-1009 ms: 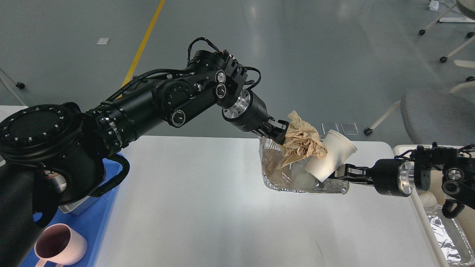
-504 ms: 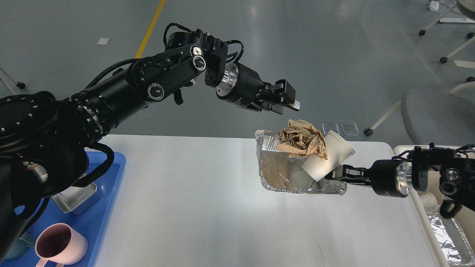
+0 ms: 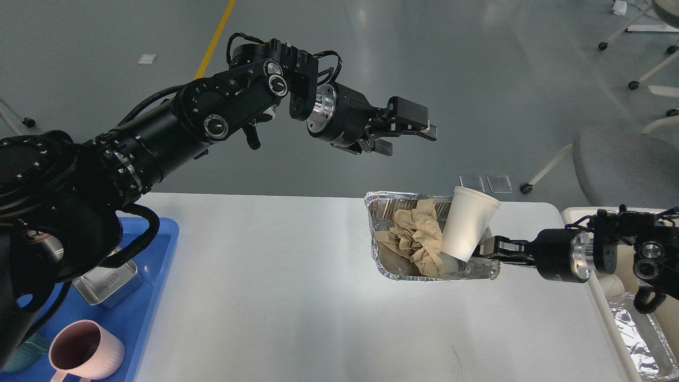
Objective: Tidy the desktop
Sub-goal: 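Open the left gripper and withdraw it from the foil tray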
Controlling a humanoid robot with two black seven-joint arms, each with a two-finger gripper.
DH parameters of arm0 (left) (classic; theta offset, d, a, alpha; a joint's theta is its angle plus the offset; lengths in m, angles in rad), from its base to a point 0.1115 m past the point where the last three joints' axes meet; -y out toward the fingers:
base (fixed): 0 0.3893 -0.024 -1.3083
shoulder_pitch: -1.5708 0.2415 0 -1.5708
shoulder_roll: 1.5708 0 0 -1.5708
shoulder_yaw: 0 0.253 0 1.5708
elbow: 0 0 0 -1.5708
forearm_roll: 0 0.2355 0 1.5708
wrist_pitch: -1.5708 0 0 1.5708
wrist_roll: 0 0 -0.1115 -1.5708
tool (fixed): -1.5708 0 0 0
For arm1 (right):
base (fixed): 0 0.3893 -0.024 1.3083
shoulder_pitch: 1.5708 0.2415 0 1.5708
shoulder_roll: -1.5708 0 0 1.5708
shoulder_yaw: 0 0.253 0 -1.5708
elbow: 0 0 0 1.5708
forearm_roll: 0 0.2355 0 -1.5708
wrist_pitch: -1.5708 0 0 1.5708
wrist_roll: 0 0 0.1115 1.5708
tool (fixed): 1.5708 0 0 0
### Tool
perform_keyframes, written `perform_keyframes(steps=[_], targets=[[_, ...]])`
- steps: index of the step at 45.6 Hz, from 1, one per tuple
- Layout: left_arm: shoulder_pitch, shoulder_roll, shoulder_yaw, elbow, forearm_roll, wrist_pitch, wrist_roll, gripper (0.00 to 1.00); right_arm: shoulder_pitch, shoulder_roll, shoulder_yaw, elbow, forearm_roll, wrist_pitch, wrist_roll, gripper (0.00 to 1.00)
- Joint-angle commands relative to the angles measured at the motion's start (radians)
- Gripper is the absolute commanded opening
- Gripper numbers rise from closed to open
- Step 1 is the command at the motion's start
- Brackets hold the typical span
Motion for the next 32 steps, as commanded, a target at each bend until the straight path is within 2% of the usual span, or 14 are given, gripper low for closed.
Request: perform_keyframes(steps=[1,7,12,15,17,23,25,32], targets=[[0.019,0.081,-0.115,0.001,-0.139,0.002,-0.002,0.97,0.000,0.000,0.001,0.000,0.000,0.000,0.000,0.00],[0.030,0.129,-0.255,0.007,-0.297,0.031,-0.002,0.97,-0.002,-0.008,0.001,0.000,0.000,0.000,0.000,0.00],[0.052,0.147,-0.423,0.030,-0.450,0.141,-0.002,0.97,-0.003,-0.011,0.004,0.000,0.001,-0.002,0.000,0.00],[0.119,0.147,-0.518,0.051,-0.533,0.213,-0.010,0.97,-0.005,-0.014,0.009,0.000,0.001,-0.002,0.000,0.00],[0.173,0.147,-0.592,0.054,-0.591,0.258,-0.031,0.97,-0.006,-0.015,0.014,0.000,0.003,-0.003,0.000,0.00],[0.346,0.132,-0.801,0.054,-0.685,0.357,-0.142,0.97,-0.018,-0.015,0.024,0.000,0.004,-0.020,0.000,0.00],[0.409,0.127,-0.850,0.054,-0.691,0.379,-0.155,0.97,-0.021,-0.015,0.033,-0.003,0.010,-0.025,0.000,0.00],[0.578,0.098,-0.930,0.060,-0.691,0.387,-0.152,0.97,-0.081,-0.048,0.096,-0.075,0.073,-0.067,0.000,0.00]])
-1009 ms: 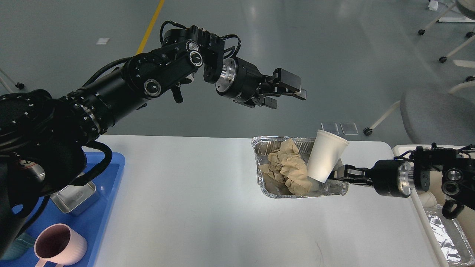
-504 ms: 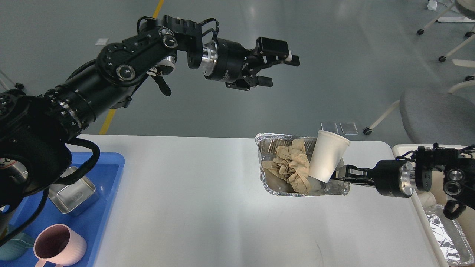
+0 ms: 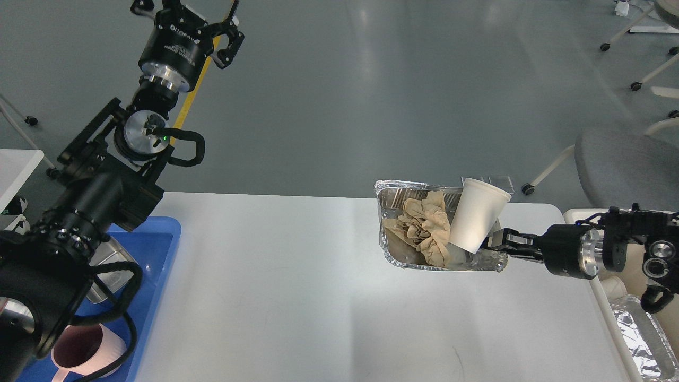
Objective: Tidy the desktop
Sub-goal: 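Open the left gripper and withdraw it from the foil tray, then carry the foil tray with the right gripper and drop it into the white bin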
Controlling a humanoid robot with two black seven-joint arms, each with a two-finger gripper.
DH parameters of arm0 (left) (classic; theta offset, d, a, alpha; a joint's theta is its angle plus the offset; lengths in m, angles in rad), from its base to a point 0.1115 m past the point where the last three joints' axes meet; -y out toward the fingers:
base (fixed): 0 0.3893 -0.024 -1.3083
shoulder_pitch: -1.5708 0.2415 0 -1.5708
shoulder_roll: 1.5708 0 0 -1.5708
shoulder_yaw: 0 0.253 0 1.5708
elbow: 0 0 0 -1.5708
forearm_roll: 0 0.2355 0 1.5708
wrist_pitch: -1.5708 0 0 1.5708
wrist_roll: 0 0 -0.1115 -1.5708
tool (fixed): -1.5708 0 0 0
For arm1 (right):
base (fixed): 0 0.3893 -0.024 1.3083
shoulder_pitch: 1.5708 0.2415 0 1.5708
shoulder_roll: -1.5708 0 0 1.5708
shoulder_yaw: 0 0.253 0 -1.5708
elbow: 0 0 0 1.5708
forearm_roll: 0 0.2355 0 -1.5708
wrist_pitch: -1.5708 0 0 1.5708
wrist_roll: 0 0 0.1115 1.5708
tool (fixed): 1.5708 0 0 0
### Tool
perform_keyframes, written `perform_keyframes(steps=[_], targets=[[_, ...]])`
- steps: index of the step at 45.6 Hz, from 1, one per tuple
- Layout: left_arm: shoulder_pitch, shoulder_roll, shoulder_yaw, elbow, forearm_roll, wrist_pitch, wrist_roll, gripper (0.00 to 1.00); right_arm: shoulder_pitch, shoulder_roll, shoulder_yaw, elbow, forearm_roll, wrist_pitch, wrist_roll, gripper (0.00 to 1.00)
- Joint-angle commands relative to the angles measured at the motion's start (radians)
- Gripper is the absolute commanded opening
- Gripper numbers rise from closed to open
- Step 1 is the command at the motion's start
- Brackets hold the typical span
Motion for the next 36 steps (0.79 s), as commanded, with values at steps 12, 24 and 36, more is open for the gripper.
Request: perform_keyframes(steps=[12,24,36], targets=[[0.284,-0.014,-0.094,0.008,-0.017,0.007,-0.005,0.97,-0.085,-0.053,0.063,-0.214,0.186,-0.187,-0.031,0.00],[0.314,-0.011,-0.083,0.008,-0.014,0.018,0.009,0.97,-0.136,-0.051,0.063,-0.360,0.341,-0.411,-0.060,0.00],[0.314,-0.011,-0.078,0.008,-0.011,0.003,0.135,0.97,-0.222,-0.024,0.064,-0.486,0.397,-0.580,-0.061,0.00]])
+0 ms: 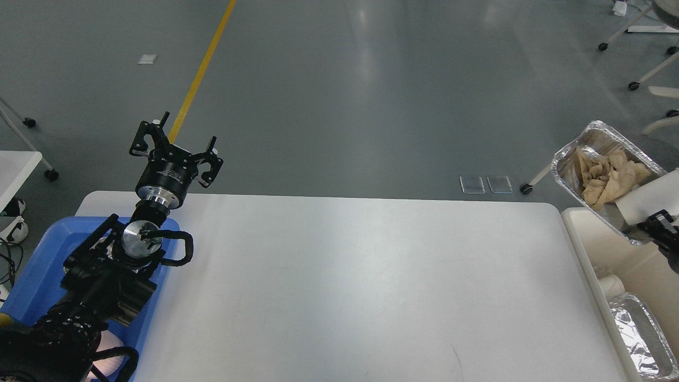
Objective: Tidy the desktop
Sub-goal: 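Carry the foil tray with the right gripper and drop it into the white bin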
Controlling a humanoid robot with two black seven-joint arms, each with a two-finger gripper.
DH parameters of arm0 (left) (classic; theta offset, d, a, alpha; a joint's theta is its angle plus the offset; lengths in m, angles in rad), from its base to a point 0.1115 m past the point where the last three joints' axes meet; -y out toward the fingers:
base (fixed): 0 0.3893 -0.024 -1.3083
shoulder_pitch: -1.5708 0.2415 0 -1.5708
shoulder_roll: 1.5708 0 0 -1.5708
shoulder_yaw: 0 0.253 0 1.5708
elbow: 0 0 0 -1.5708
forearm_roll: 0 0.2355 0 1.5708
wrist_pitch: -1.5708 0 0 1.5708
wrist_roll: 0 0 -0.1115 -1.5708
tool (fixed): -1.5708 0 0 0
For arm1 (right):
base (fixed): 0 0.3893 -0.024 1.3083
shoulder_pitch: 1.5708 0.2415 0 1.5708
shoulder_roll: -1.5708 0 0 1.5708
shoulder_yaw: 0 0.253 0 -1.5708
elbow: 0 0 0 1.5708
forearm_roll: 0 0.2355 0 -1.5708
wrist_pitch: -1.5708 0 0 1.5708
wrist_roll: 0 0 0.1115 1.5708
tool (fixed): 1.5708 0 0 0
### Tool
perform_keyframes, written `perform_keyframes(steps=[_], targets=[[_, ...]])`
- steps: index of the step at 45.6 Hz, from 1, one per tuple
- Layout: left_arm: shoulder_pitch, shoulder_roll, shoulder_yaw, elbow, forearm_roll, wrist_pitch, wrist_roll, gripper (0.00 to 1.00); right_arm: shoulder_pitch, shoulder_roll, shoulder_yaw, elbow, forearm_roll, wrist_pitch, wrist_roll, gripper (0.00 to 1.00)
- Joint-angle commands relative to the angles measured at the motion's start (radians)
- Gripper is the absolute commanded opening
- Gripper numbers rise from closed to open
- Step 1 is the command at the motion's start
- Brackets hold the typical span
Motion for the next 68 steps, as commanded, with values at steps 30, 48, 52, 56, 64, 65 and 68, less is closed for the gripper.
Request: perform_keyframes(steps=[30,48,52,56,64,65,68], targets=[[0.002,0.006,0.069,0.000,0.012,0.085,0.081,0.97,-0.191,0.151,0.001,-0.326,0.056,-0.135,0.009,0.00],[0.000,0.023,0.074,0.000,0.012,0.075,0.081,0.97,-0.201,0.226,0.015,-0.406,0.056,-0.179,0.011,0.22],[-0.001,0.023,0.074,0.000,0.012,0.072,0.081,0.97,-0.201,0.238,0.033,-0.406,0.056,-0.260,0.012,0.43],[-0.002,0.022,0.074,0.000,0.012,0.070,0.081,0.97,-0.195,0.269,0.072,-0.406,0.056,-0.337,0.012,0.54],[0.000,0.023,0.074,0.000,0.012,0.070,0.080,0.97,-0.189,0.327,0.203,-0.406,0.054,-0.411,0.012,1.00],[0.000,0.023,0.074,0.000,0.012,0.070,0.080,0.97,-0.188,0.326,0.214,-0.404,0.056,-0.411,0.012,1.00],[-0.001,0.025,0.074,0.000,0.012,0.069,0.080,0.97,-0.171,0.326,0.249,-0.404,0.056,-0.409,0.011,1.00]])
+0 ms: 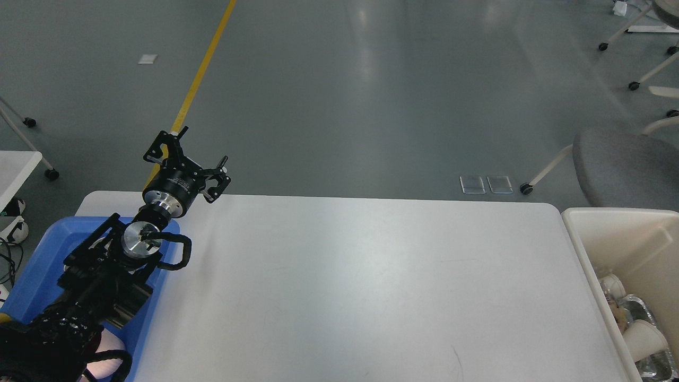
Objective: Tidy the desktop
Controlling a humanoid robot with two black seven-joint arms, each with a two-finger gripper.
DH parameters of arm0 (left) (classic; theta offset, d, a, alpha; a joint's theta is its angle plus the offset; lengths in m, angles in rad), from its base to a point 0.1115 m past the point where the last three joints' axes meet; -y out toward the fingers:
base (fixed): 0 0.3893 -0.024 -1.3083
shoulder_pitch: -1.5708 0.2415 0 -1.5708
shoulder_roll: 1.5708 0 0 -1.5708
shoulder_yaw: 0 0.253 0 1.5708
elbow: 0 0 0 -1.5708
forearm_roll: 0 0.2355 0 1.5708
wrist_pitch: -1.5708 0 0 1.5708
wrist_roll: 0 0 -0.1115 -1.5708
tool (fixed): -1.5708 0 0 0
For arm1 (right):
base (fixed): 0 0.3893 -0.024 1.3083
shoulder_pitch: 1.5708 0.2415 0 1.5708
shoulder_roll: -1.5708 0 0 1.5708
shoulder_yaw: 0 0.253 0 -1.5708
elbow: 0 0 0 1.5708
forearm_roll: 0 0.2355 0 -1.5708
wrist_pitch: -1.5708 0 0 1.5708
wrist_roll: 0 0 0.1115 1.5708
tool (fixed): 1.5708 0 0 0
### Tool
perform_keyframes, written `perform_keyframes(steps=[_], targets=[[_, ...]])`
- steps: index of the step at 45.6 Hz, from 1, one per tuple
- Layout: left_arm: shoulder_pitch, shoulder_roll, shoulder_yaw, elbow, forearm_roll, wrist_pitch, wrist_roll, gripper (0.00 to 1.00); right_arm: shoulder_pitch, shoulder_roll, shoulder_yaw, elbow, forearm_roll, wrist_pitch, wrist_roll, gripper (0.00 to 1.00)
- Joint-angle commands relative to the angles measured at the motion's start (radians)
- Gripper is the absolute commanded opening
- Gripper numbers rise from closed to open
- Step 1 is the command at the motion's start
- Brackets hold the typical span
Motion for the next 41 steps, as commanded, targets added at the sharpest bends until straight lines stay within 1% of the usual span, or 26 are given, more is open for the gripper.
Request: perform_keyframes(steps=[1,4,9,13,15,17,21,24,26,30,32,34,37,41], targets=[[-0.001,0.002,0.000,0.000,0.000,-0.003,0.000,0.97,0.028,0.003,0.073,0.000,0.001,-0.004,-0.001,1.00],[-0.002,0.002,0.000,0.000,0.000,-0.003,0.000,0.97,0.063,0.004,0.109,0.009,0.001,-0.002,-0.004,1.00],[-0.005,0.002,0.000,0.000,0.002,-0.003,0.000,0.97,0.094,0.011,0.116,0.017,0.001,0.002,-0.001,1.00],[-0.005,0.005,0.000,0.000,0.002,-0.005,-0.002,0.97,0.181,0.017,0.128,0.020,0.030,0.053,0.002,1.00],[-0.002,0.012,0.000,0.000,0.002,-0.005,-0.003,0.97,0.222,0.036,0.146,0.029,0.069,0.122,0.005,1.00],[-0.001,0.020,0.000,0.000,0.002,-0.005,-0.003,0.97,0.250,0.067,0.177,0.040,0.134,0.212,0.012,1.00],[-0.001,0.028,0.000,0.000,0.002,-0.006,-0.002,0.97,0.261,0.121,0.260,0.043,0.264,0.395,0.016,1.00],[-0.001,0.040,-0.002,-0.001,0.000,-0.006,-0.003,0.97,0.269,0.152,0.304,0.044,0.310,0.502,0.019,1.00],[-0.001,0.048,-0.002,0.000,0.000,-0.014,-0.002,0.97,0.276,0.175,0.327,0.044,0.323,0.573,0.031,1.00],[0.001,0.051,0.000,0.000,0.000,-0.069,0.000,0.97,0.292,0.247,0.385,0.044,0.329,0.728,0.080,1.00],[0.001,0.051,0.000,0.000,0.000,-0.080,0.000,0.97,0.295,0.293,0.419,0.043,0.344,0.787,0.085,1.00],[0.001,0.049,-0.002,0.000,0.000,-0.080,-0.002,0.97,0.295,0.340,0.450,0.043,0.372,0.817,0.085,1.00],[0.001,0.044,-0.002,0.000,0.000,-0.080,-0.002,0.97,0.293,0.395,0.481,0.043,0.416,0.831,0.085,1.00],[0.001,0.038,0.000,0.000,0.000,-0.081,-0.002,0.97,0.293,0.461,0.491,0.046,0.459,0.867,0.087,1.00]])
